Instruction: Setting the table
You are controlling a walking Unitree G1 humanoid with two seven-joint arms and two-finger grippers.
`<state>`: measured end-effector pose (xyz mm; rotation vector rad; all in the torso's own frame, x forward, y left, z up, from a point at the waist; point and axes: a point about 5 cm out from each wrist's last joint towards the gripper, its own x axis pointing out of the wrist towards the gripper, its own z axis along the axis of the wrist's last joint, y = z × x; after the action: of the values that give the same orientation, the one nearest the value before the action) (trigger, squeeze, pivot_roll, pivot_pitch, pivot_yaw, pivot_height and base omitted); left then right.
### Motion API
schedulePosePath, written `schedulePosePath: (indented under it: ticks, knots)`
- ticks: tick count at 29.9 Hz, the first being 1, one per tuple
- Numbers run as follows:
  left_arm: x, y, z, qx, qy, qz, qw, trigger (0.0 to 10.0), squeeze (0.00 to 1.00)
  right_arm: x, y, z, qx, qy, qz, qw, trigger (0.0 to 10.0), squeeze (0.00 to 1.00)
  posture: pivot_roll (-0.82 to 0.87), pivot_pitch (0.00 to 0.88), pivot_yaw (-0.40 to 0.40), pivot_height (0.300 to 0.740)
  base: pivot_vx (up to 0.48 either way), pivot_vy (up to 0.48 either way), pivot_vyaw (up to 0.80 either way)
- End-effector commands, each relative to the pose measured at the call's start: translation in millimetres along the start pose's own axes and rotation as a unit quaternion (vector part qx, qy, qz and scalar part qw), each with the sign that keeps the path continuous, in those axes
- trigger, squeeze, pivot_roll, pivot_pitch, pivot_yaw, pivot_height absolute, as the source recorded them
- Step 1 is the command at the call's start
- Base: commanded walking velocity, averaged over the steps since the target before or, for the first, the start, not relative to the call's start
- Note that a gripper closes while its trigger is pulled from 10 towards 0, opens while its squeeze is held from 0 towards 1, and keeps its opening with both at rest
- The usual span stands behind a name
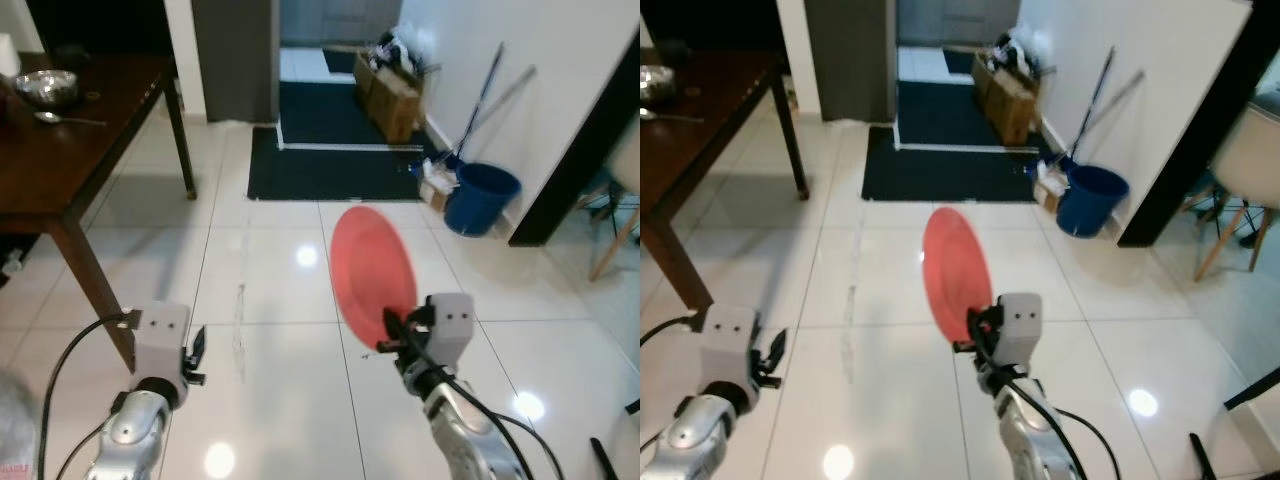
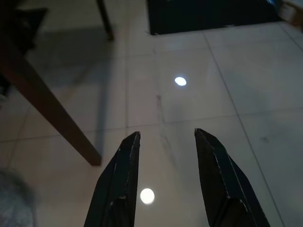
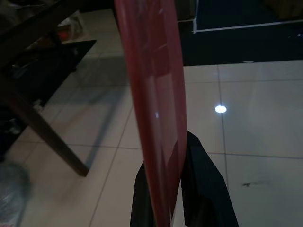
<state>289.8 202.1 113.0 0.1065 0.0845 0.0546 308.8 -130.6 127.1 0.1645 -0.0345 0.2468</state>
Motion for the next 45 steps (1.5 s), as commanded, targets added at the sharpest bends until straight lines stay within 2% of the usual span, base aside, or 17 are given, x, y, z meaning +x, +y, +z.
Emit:
schedulePosePath:
  ticks: [1, 9, 15, 45]
  knots:
    - [-0.6, -5.1, -4.7, -0.003, 0.003, 0.000, 1.000, 10.0, 0.00, -4.4, -8.6, -3.2, -0.007, 0.000, -0.011, 1.000, 10.0, 0.00, 0.09, 0.089, 0.023, 0.740, 0.480, 0.000, 0.00]
    - [11.2, -22.3, 5.9, -0.017, -0.024, -0.023, 0.999, 10.0, 0.00, -9.8, 1.1, -3.8, -0.008, -0.010, 0.050, 0.999, 10.0, 0.00, 0.07, 0.080, 0.037, 0.740, 0.480, 0.000, 0.00]
    - [14.1, -28.8, 10.5, -0.019, -0.034, -0.040, 0.998, 10.0, 0.00, -14.7, -0.2, -5.0, 0.007, -0.019, 0.041, 0.999, 10.0, 0.00, 0.06, 0.075, 0.050, 0.740, 0.480, 0.000, 0.00]
    - [16.1, -29.5, 8.3, -0.012, -0.036, -0.051, 0.998, 10.0, 0.00, -17.5, -1.7, -11.2, 0.020, -0.016, 0.023, 0.999, 10.0, 0.00, 0.06, 0.092, 0.067, 0.740, 0.480, 0.000, 0.00]
